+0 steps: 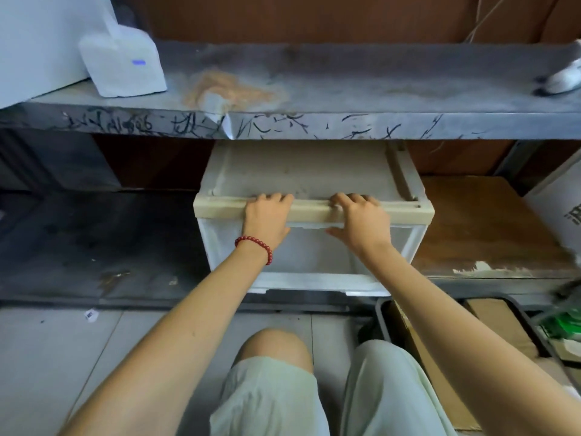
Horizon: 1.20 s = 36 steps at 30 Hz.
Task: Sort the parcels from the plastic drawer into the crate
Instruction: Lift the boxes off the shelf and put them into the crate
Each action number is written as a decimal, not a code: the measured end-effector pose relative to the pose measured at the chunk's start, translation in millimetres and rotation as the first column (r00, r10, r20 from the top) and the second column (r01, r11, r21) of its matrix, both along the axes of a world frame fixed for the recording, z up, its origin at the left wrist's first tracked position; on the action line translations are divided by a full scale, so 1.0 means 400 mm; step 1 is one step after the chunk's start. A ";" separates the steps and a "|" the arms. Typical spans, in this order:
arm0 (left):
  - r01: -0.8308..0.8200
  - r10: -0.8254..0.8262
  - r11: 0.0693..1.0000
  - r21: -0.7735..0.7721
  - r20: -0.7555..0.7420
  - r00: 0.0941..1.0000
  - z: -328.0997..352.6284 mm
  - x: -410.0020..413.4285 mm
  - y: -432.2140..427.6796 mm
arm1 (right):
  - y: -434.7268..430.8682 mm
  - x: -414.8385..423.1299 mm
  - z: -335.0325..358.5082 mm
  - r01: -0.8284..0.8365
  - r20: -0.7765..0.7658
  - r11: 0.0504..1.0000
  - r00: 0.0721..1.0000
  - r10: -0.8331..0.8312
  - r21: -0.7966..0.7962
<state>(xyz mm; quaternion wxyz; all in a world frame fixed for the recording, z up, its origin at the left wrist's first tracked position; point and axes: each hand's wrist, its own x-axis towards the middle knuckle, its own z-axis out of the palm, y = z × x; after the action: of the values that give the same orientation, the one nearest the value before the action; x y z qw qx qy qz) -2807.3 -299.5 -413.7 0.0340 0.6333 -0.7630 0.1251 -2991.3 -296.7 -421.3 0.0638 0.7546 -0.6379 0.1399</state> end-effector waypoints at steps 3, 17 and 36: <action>0.032 -0.033 0.999 0.008 0.067 0.997 0.000 -0.017 -0.019 | -0.010 -0.007 -0.029 -0.027 -0.035 0.997 0.999 0.024 -0.079; -0.010 0.002 0.999 0.049 0.168 0.986 -0.022 -0.035 -0.014 | -0.008 -0.001 -0.053 0.002 -0.193 0.996 0.981 -0.018 -0.084; 0.082 -0.084 0.994 0.073 0.028 0.996 -0.027 0.012 0.183 | 0.199 -0.013 -0.117 -0.097 0.014 0.981 0.995 0.101 -0.170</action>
<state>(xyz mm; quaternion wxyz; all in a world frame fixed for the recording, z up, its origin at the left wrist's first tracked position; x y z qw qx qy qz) -2802.3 -226.5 -424.6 0.0042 0.5999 -0.7930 0.1058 -2996.3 -217.1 -468.0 0.1133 0.7756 -0.5861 0.2051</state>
